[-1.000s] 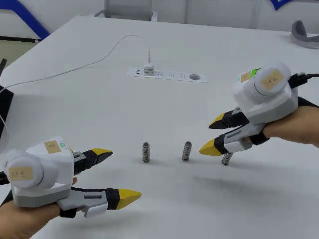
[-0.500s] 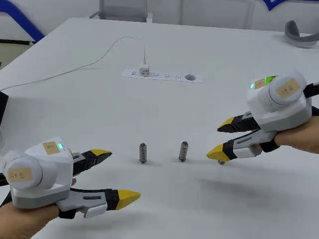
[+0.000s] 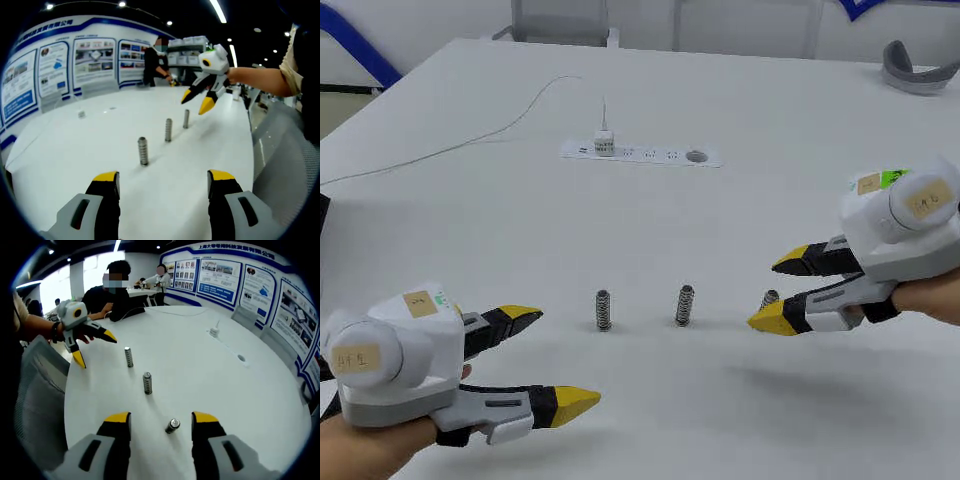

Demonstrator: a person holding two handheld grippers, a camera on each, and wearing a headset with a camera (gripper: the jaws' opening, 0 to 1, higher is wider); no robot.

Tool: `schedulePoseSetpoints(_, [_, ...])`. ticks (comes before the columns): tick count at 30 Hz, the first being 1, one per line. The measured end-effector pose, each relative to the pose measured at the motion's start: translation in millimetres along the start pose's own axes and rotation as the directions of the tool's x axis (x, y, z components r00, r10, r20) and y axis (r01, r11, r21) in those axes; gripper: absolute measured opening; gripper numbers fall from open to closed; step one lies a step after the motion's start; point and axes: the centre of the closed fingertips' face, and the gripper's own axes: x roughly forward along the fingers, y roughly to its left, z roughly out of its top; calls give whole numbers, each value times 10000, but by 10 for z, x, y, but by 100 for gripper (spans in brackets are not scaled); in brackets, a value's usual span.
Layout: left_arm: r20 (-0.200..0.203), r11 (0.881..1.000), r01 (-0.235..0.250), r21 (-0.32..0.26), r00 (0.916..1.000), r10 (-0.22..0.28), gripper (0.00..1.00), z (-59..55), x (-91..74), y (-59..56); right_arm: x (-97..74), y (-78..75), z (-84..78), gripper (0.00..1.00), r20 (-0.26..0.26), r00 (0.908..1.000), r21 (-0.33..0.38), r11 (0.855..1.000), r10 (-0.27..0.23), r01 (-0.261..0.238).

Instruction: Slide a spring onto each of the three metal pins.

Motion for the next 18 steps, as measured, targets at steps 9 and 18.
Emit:
schedulePoseSetpoints(9, [8, 10000, 28, 2, 10000, -28, 73, -9, 0, -1, -56, 32, -110, 52, 227, 9996, 113, 9998, -138, 135])
schedulePoseSetpoints(18, [25, 10000, -3, -42, 10000, 3, 73, -28, -11, 10, -110, 57, -180, 52, 506, 9981, 314, 9990, -339, 324])
